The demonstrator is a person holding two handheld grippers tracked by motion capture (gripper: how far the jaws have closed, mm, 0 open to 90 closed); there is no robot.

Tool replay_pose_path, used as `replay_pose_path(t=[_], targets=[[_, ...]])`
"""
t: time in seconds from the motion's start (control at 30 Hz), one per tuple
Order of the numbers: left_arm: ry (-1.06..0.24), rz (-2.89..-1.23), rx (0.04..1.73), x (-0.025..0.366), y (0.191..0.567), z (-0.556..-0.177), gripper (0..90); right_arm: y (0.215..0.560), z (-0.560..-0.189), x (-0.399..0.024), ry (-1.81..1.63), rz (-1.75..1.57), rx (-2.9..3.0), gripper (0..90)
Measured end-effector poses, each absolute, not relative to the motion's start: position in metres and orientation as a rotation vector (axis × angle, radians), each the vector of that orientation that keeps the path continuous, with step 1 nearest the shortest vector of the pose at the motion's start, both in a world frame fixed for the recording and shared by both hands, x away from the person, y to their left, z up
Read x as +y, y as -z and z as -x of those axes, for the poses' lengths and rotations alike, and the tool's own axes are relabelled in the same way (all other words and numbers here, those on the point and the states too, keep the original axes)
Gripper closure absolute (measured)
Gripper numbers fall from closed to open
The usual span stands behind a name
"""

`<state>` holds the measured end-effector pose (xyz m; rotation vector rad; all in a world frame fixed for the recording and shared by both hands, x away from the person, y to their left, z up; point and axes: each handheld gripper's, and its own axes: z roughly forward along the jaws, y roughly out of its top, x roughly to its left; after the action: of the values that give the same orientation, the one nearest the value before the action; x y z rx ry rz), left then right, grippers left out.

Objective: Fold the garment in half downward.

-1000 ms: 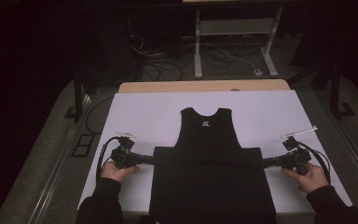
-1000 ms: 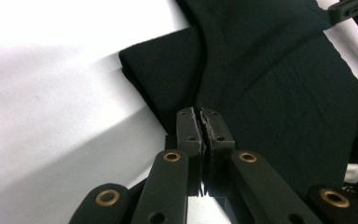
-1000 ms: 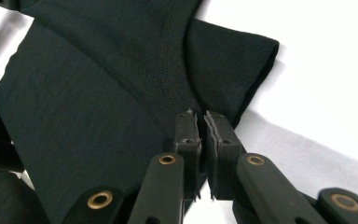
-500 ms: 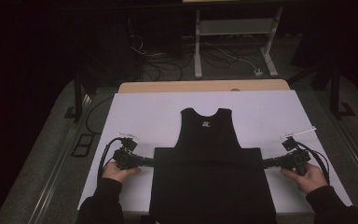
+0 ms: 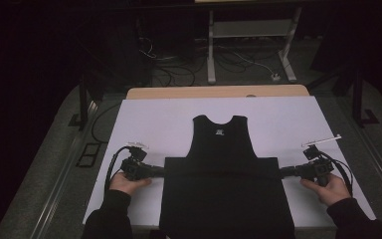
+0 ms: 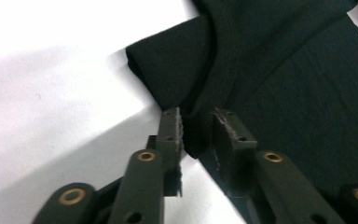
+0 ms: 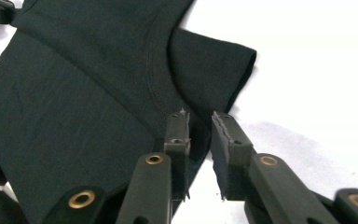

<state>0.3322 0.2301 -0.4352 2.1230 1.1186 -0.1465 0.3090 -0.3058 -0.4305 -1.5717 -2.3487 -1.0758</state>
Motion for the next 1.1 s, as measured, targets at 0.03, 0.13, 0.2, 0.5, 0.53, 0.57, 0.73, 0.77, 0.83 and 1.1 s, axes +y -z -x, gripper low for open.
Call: replay_pose_path(t=[0.03, 0.13, 0.2, 0.5, 0.53, 0.57, 0.73, 0.77, 0.83, 1.1], targets=[[0.127, -2.140, 1.120, 0.229, 0.434, -0.332, 56.5, 0.428, -0.308, -0.306, 1.105, 1.555, -2.373, 68.2], [0.102, -2.150, 1.109, 0.228, 0.431, -0.332, 51.1, 0.426, -0.307, -0.305, 1.119, 1.544, -2.395, 63.7], [0.060, -2.158, 1.099, 0.226, 0.428, -0.330, 46.1, 0.425, -0.307, -0.304, 1.130, 1.552, -2.417, 57.9], [0.031, -2.125, 1.081, 0.226, 0.420, -0.333, 26.7, 0.419, -0.308, -0.304, 1.180, 1.570, -2.455, 33.3], [0.033, -2.119, 1.078, 0.227, 0.419, -0.334, 24.1, 0.418, -0.308, -0.303, 1.184, 1.572, -2.458, 32.1], [0.037, -2.116, 1.072, 0.227, 0.418, -0.334, 21.8, 0.417, -0.308, -0.303, 1.195, 1.564, -2.464, 29.9], [0.029, -2.109, 1.069, 0.227, 0.415, -0.338, 13.6, 0.414, -0.310, -0.303, 1.208, 1.568, -2.469, 21.2], [0.029, -2.104, 1.065, 0.228, 0.415, -0.338, 13.1, 0.413, -0.310, -0.303, 1.206, 1.569, -2.469, 20.1], [0.046, -2.091, 1.056, 0.228, 0.414, -0.339, 11.7, 0.412, -0.311, -0.303, 1.212, 1.566, -2.472, 17.8], [0.035, -2.119, 1.054, 0.225, 0.413, -0.343, 0.0, 0.408, -0.314, -0.303, 1.216, 1.581, -2.475, 7.5]])
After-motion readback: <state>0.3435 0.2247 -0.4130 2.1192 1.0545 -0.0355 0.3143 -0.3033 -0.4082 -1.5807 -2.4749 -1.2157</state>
